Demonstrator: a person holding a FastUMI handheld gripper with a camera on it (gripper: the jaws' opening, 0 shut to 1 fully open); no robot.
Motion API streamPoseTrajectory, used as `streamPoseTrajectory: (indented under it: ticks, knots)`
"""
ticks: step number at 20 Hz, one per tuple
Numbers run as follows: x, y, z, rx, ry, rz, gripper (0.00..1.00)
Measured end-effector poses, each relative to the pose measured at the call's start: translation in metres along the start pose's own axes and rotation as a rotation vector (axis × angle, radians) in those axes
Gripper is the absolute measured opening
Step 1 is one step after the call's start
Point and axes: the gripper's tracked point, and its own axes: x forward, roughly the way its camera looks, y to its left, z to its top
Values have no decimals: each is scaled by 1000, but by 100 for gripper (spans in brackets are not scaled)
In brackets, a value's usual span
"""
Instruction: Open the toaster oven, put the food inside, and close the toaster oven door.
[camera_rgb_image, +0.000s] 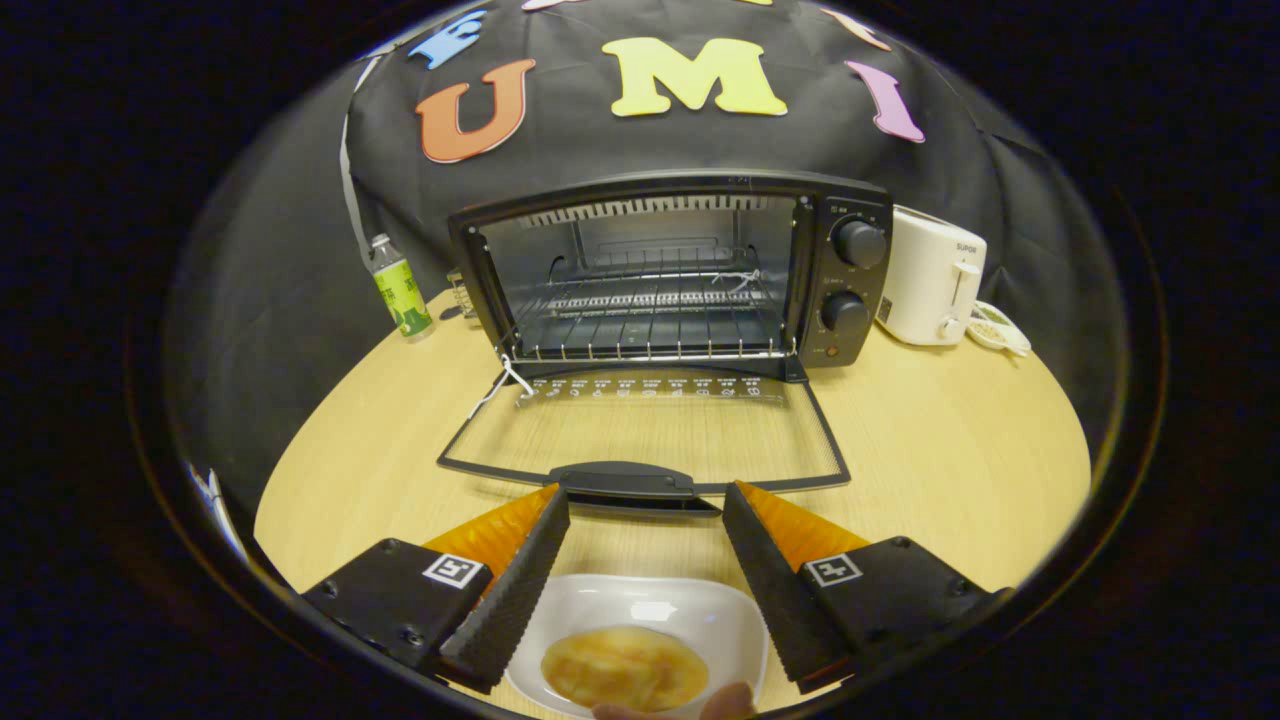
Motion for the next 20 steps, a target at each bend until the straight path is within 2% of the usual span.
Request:
streamPoseTrajectory:
  ticks: [6,11,14,20]
  knots:
    - [-68,12,17,-42,-164,30,100]
    - [-130,17,-5,-98,-318,52,100]
    - [-136,14,-36,-154,-324,50,100]
    - [-109,8,-83,-221,-260,37,100]
